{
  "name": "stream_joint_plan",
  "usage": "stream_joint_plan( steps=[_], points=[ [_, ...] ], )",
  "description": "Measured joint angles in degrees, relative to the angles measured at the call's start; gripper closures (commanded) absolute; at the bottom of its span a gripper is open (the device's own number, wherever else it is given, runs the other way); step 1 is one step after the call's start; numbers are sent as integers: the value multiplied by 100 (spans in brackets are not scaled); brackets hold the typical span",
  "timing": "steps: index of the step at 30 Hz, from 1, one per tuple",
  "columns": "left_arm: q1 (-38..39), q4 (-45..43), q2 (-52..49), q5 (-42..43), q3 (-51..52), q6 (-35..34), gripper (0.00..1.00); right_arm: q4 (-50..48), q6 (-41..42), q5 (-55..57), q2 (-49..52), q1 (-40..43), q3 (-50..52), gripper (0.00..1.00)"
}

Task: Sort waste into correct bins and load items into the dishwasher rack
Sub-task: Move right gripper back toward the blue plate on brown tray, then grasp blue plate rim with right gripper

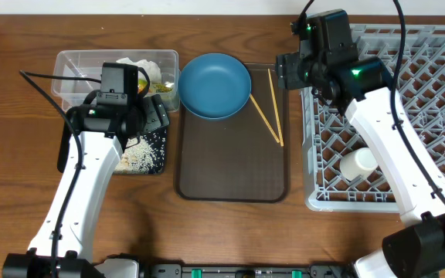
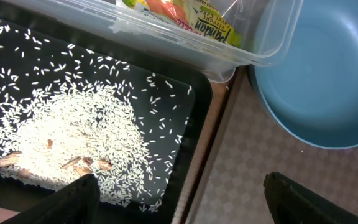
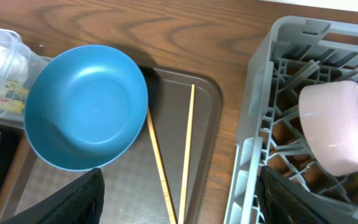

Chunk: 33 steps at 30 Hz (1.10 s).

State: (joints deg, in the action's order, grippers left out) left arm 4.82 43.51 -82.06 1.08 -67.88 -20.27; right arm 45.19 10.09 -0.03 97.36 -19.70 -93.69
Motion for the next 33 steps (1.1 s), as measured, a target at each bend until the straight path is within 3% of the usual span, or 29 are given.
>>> stream_joint_plan(
  steps=[20, 28, 33],
  points=[
    [0, 0, 0, 0, 0, 0, 13, -649, 560, -107, 546, -352, 0, 30],
    [0, 0, 0, 0, 0, 0, 13, -1403, 894, -107, 1370, -605, 0, 45],
    [0, -2, 0, 0, 0, 0, 13, -1456, 1292, -48, 1904, -708, 0, 50]
  ],
)
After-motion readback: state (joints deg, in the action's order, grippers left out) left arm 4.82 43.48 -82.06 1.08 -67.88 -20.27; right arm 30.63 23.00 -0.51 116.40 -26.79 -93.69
